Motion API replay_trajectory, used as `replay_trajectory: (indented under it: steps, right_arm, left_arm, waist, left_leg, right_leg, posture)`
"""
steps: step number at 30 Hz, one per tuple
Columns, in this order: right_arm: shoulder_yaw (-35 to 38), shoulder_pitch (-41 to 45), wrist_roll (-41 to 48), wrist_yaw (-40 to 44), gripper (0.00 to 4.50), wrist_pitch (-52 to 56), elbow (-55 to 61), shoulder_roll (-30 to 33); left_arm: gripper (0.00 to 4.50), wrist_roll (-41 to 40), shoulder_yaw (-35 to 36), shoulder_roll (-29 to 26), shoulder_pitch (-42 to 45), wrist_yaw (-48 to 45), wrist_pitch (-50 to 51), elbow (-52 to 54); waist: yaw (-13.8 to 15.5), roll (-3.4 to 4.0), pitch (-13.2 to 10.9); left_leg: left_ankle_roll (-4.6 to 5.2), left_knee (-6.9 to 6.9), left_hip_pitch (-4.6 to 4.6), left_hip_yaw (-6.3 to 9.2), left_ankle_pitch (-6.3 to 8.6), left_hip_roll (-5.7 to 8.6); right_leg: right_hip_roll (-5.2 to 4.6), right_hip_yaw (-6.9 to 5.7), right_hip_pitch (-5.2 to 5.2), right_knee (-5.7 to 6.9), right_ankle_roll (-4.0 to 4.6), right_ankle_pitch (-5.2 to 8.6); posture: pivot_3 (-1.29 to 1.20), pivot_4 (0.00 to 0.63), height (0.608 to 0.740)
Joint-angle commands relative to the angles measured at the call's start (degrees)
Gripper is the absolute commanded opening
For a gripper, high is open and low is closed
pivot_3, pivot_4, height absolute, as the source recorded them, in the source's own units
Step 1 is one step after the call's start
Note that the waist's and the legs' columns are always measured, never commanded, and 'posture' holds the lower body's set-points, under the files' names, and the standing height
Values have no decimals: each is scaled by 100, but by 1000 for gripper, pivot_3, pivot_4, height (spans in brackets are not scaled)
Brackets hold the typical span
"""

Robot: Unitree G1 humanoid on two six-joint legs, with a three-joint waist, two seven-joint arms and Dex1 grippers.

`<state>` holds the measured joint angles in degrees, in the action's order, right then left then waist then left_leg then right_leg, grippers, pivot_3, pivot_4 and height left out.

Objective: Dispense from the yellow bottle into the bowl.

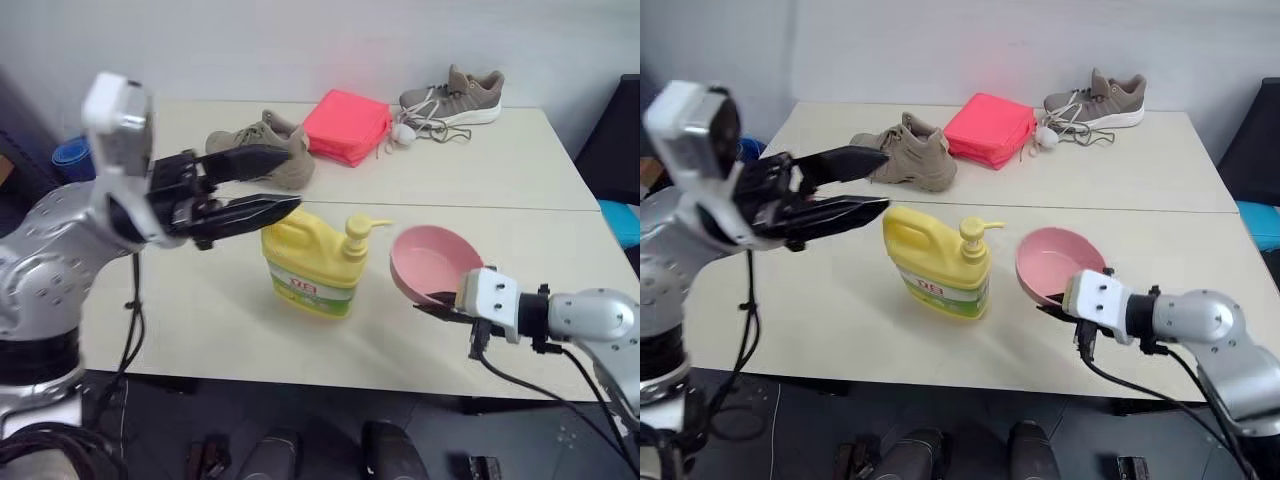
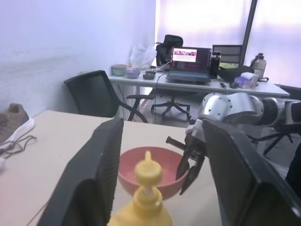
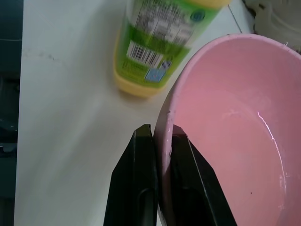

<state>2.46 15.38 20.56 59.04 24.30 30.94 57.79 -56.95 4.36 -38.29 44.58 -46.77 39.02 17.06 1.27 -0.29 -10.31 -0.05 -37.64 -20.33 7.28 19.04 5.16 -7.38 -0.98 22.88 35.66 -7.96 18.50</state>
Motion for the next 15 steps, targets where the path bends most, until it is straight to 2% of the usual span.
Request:
replay_trajectory:
  steps: [1, 6, 8, 15]
  right_arm:
    - [32, 424, 401, 245, 0, 498, 373, 272]
    - [-107, 1057, 406, 536, 0, 634, 241, 494]
    - [-249, 1374, 455, 587, 0, 784, 244, 470]
    - [-598, 1892, 504, 707, 0, 1059, 279, 331]
  left_arm:
    - [1593, 592, -400, 148, 279, -159, -171, -168]
    - [19, 1433, -954, 476, 434, -117, -263, -471]
    - [19, 1622, -1099, 516, 385, -205, -238, -479]
    - [19, 1812, -1256, 725, 299, -363, -194, -285]
  waist:
    - [-2, -2, -1]
    - [0, -4, -2]
    - [0, -6, -4]
    - [15, -7, -4]
  left_leg:
    - [0, 3, 0, 0, 2, -4]
    - [5, 14, -39, -8, 3, 2]
    - [5, -22, -99, -4, 4, 2]
    - [5, -47, -99, -5, 4, 5]
  right_leg:
    - [1, 0, 0, -5, 0, 0]
    - [-5, 0, 47, -5, -2, -1]
    - [-4, -2, 92, 19, -10, -5]
    - [-9, 0, 90, 20, -11, -7]
  posture:
    - [0, 150, 740]
    - [0, 150, 740]
    - [0, 150, 740]
    - [0, 150, 740]
